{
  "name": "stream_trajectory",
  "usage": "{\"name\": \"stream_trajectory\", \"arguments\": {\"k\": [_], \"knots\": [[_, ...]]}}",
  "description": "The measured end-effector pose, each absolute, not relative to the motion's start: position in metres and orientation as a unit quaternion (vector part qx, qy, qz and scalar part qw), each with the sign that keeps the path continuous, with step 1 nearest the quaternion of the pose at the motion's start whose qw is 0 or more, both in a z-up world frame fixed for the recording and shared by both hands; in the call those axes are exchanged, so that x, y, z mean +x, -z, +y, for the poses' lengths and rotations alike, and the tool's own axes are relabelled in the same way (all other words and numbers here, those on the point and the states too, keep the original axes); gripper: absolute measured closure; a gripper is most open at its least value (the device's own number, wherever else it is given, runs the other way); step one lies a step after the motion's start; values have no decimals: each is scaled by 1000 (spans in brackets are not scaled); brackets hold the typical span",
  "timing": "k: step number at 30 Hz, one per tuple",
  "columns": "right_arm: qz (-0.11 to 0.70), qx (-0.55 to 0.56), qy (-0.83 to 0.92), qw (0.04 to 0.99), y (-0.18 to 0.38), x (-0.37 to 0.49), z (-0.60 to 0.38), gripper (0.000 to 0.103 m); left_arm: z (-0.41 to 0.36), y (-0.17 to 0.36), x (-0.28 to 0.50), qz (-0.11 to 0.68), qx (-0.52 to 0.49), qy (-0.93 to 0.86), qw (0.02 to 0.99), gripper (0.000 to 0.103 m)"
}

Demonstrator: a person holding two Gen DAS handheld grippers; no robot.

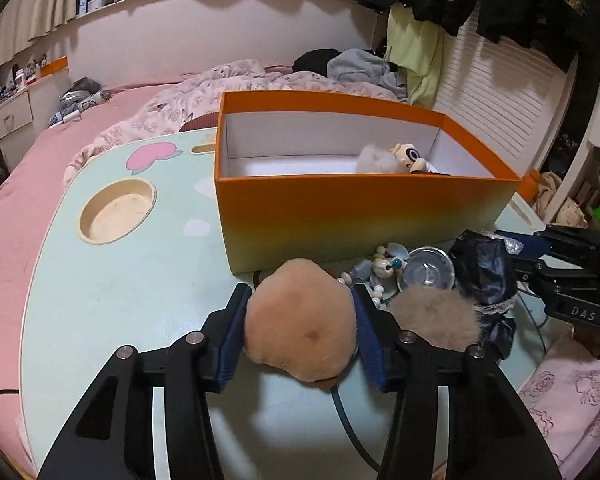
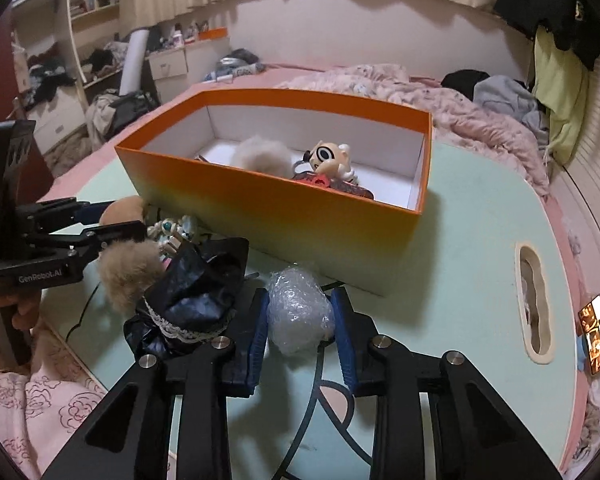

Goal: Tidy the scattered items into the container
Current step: 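Grasp the tan plush ball with the left gripper while the right grasps the bubble-wrap bag, then lower the tan ball into the box with the left gripper while the right releases the bag inside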

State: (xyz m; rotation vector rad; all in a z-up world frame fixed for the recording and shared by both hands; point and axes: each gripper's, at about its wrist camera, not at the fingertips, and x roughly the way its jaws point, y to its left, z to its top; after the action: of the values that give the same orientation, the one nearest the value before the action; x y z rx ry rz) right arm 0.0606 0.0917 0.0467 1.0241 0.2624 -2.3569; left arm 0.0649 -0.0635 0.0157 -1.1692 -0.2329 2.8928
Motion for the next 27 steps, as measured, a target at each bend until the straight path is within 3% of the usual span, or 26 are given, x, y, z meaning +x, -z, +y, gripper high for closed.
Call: {"name": "stream_trajectory", "arguments": {"k": [11,17,23,25,27], "knots": [[28,309,909,279,-97,72,127,74,-57,-86,86,-52,-292,-955,13,52],[42,299,912,276,-123,33,101,74,-48,-120,44,-37,-265,-963,33,52],[45,330,902,274,-116,-12,76,73,-52,-110,-9,-38,-297,-954,26,52],[56,336,902,267,-111,-23,70,73,-54,-101,-21,-43,-308,-950,22,48],[60,346,901,257,-105,-32,65,69,-55,-95,-25,-42,-313,-949,-10,34]]}}
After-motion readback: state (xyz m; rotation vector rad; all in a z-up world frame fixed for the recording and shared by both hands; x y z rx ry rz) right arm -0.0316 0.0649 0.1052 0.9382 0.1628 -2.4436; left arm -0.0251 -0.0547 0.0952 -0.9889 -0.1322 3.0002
